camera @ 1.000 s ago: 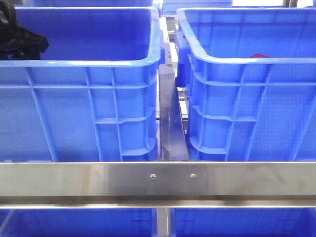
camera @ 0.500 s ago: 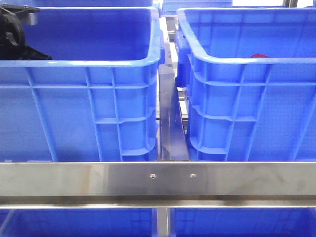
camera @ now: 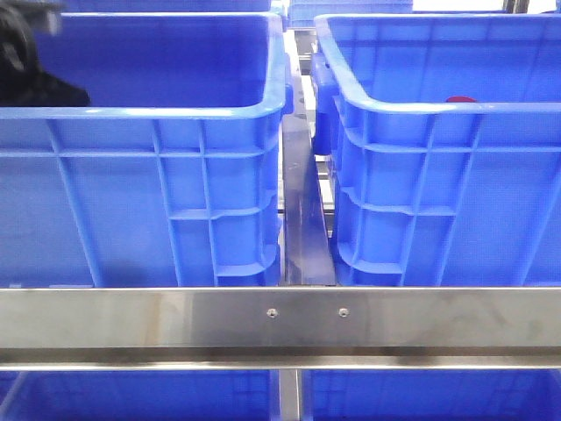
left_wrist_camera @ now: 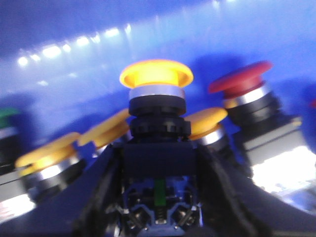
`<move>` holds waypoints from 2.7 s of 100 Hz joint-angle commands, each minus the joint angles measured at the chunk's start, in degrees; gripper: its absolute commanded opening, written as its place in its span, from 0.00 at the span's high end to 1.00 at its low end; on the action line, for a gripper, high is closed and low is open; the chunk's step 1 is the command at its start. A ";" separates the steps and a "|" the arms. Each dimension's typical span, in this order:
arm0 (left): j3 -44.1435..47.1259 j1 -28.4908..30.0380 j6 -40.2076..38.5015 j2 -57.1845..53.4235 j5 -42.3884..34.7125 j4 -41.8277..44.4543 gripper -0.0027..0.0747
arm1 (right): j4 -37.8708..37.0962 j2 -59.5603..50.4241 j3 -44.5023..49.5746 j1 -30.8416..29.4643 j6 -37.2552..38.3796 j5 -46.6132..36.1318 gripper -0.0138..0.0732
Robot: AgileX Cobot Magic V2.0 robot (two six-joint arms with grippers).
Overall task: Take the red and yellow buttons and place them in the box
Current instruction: 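Lift the yellow button out of the bin with the left gripper, then pass the yellow button to the right gripper and close it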
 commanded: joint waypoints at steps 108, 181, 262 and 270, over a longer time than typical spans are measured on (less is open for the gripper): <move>25.14 -33.17 0.05 -50.87 -9.22 -8.63 0.99 | 1.25 -0.05 -1.46 -0.32 -0.48 0.20 0.92; 25.14 -35.13 0.05 -50.75 -9.22 -8.54 0.99 | 27.74 4.99 -1.46 -0.32 -0.48 21.77 0.20; 25.14 -35.13 0.05 -50.75 -9.22 -8.54 0.99 | 42.64 38.09 -14.18 20.56 -0.48 33.37 0.20; 25.14 -35.13 0.05 -50.75 -9.22 -8.54 0.99 | 43.16 40.18 -16.03 22.51 -0.48 33.37 0.20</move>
